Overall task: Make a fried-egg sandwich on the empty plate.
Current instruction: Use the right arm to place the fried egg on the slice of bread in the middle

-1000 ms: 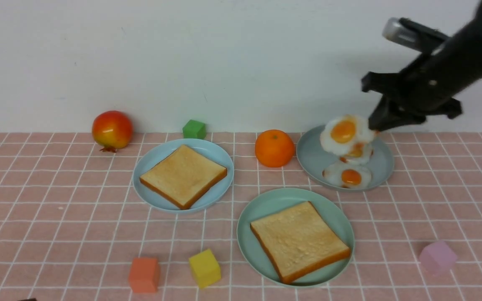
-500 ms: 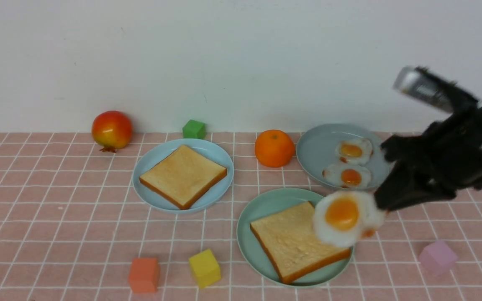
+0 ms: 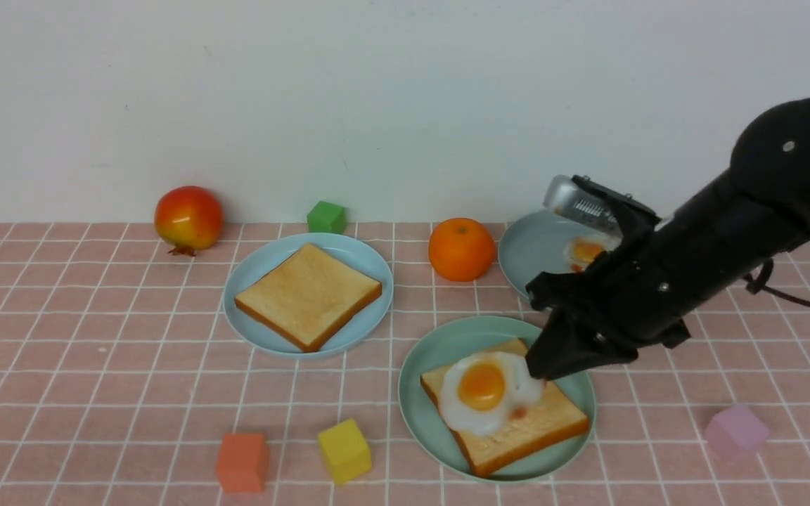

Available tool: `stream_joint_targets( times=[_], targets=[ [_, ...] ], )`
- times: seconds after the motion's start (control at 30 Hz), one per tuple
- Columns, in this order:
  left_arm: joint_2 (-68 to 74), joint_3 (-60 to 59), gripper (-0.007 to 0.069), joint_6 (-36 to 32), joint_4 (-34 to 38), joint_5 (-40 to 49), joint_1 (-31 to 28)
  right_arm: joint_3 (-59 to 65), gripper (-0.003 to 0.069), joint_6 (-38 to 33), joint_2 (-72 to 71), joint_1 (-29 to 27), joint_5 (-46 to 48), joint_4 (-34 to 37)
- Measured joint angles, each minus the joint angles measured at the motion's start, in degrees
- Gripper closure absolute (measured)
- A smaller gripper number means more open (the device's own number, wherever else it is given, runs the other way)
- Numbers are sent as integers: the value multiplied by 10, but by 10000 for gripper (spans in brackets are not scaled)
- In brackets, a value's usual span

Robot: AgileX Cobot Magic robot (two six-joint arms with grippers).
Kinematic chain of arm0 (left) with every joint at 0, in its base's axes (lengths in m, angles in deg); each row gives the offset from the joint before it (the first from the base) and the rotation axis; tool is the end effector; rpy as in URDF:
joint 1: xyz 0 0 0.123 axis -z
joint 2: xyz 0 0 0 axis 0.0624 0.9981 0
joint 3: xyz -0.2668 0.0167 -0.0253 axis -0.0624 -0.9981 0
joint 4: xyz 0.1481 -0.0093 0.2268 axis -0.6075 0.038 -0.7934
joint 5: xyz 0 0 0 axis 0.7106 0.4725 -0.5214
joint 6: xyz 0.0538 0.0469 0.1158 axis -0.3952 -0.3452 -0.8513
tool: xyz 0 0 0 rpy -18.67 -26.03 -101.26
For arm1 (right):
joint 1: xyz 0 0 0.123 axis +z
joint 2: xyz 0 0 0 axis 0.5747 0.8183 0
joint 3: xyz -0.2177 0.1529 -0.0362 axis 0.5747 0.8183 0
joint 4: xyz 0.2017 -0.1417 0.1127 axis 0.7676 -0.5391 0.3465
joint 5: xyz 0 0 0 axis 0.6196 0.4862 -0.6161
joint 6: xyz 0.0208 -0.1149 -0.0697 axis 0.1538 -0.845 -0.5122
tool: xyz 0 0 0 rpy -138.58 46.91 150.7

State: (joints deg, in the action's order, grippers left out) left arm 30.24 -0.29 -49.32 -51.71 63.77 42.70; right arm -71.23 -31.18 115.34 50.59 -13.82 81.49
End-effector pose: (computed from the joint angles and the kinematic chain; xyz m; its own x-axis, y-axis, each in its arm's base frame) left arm 0.0819 -0.1010 0.3182 -0.2799 0.1241 -0.9520 0.7447 0.6539 -0.1337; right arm 0.3457 0.1689 0.1796 -0.9571 -0.1093 -0.2684 -0.2431 0.8071 0.5381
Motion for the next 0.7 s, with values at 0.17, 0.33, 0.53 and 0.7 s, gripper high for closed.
stream_joint_targets(
  times=[0.17, 0.33, 0.53, 0.7],
  targets=[
    [0, 0, 613, 0, 0, 0, 0, 0, 578, -4, 37, -21, -31, 8],
    [0, 0, 612, 0, 0, -1, 0, -1, 578, -14, 59, -26, -47, 17],
    [0, 0, 612, 0, 1, -1, 0, -1, 578, -15, 63, -26, -71, 16],
    [0, 0, 612, 0, 2, -1, 0, -1, 578, -15, 63, -26, -84, 16]
  ],
)
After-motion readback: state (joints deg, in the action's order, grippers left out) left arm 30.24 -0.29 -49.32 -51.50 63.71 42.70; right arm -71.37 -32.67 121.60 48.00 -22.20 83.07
